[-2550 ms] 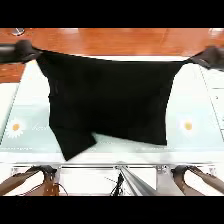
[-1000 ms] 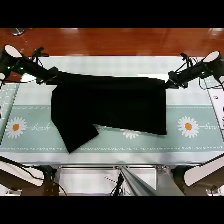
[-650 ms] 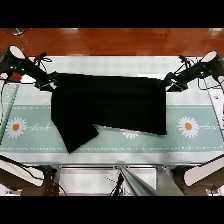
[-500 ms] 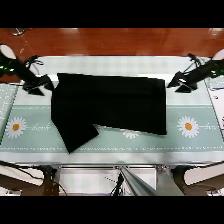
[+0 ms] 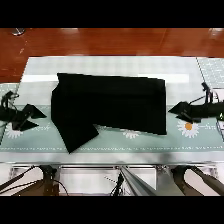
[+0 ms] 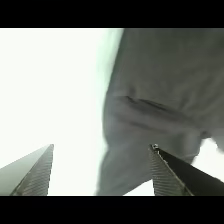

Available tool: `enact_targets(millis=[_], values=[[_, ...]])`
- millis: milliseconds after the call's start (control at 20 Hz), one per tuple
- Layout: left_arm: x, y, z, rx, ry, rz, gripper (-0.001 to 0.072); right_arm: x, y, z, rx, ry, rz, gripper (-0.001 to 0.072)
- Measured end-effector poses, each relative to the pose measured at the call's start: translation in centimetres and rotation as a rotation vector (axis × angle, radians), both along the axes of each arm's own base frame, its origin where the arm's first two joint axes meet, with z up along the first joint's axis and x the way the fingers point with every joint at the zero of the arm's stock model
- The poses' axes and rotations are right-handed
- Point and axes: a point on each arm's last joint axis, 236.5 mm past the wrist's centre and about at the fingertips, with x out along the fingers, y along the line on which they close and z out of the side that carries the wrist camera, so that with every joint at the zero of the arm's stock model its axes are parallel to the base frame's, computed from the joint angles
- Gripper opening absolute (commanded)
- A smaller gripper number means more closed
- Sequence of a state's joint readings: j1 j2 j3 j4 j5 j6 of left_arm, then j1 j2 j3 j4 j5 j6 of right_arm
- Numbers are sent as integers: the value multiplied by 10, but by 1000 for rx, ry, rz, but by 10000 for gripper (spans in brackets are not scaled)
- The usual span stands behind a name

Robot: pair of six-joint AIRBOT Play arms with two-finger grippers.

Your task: Fold the shirts.

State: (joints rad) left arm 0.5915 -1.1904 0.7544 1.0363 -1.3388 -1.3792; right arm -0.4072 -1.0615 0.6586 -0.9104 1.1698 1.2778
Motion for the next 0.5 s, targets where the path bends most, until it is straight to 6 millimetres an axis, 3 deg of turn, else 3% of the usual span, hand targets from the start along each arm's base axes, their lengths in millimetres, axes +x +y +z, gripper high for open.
enact_targets(millis=[200, 500], values=[[-10, -26, -20, -69, -40, 61, 704, -11, 23, -1, 91, -45, -40, 619], [-7, -59, -38, -83, -72, 38, 703, -8, 33, 4, 145, -81, -71, 619]])
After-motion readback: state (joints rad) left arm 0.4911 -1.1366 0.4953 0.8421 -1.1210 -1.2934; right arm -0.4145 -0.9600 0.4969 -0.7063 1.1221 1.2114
